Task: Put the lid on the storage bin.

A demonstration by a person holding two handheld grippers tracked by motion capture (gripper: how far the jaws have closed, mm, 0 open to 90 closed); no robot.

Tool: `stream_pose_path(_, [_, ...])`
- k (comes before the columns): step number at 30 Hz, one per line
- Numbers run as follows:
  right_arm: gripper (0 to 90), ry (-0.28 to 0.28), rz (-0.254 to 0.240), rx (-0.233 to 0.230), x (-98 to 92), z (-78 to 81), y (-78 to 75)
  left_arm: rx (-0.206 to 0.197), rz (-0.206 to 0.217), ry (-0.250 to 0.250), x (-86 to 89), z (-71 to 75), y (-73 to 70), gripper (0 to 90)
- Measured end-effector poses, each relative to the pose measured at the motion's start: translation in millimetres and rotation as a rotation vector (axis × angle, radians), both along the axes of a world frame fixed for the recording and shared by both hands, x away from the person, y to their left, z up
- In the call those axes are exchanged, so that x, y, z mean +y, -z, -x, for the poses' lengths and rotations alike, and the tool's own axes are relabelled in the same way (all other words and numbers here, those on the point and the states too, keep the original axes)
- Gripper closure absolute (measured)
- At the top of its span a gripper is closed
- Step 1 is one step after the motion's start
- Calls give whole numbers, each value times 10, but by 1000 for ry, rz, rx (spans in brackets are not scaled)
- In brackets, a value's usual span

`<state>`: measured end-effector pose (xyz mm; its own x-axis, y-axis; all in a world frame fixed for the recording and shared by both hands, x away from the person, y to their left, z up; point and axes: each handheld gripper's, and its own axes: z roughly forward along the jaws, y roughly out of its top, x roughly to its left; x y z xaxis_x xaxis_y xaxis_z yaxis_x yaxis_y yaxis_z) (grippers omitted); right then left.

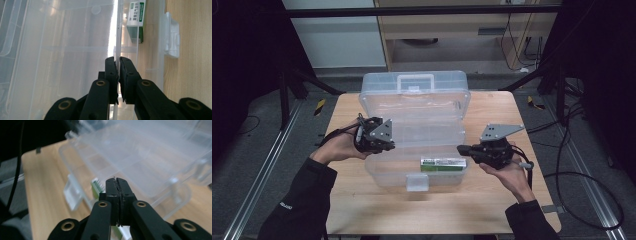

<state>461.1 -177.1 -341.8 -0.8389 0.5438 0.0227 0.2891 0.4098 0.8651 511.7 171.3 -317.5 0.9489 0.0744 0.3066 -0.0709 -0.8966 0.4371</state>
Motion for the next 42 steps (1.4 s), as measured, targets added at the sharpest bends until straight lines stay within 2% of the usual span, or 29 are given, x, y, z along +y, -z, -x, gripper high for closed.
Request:
stream_pose_path(4, [900,74,-49,-38,-14,-100,-89,0,5,2,4,2,6,843])
stream_pose_path(9, [900,150,-100,-58,-2,-270,-158,3,11,3,12,7,15,843])
stream_pose_path(11, [900,185,-113,-62,2,-345,-167,2,11,20,6,2,18,844])
stream_pose_path(14, [900,227,-134,-56,6,-462,-174,3,12,16,2,8,21,843])
stream_pose_path(17, [900,254,-125,-45,19,-568,-166,2,7,20,5,10,21,842])
stream_pose_path(21, [900,291,-143,-40,16,-642,-172,10,18,21,15,21,40,842])
stream_pose_path(27, [900,326,-158,-59,-3,-652,-186,16,16,14,17,37,57,840])
stream_pose_path(28, [900,324,-160,-53,-8,-656,-191,37,8,-12,25,61,60,838])
stream_pose_path(34, [900,326,-145,-55,3,-647,-203,38,8,3,12,63,86,810])
stream_pose_path(35, [900,326,-138,-60,11,-645,-199,39,12,3,10,59,90,797])
stream_pose_path(36, [900,325,-140,-60,14,-643,-199,14,22,26,0,33,88,787])
stream_pose_path(39, [900,324,-146,-59,9,-644,-203,16,49,27,-11,25,107,730])
stream_pose_path(40, [900,325,-145,-59,7,-644,-204,44,54,10,-8,39,117,710])
stream_pose_path(41, [900,322,-146,-57,6,-644,-204,27,68,26,-18,18,120,687])
stream_pose_path(42, [900,323,-143,-59,7,-643,-204,32,81,25,-22,16,129,671])
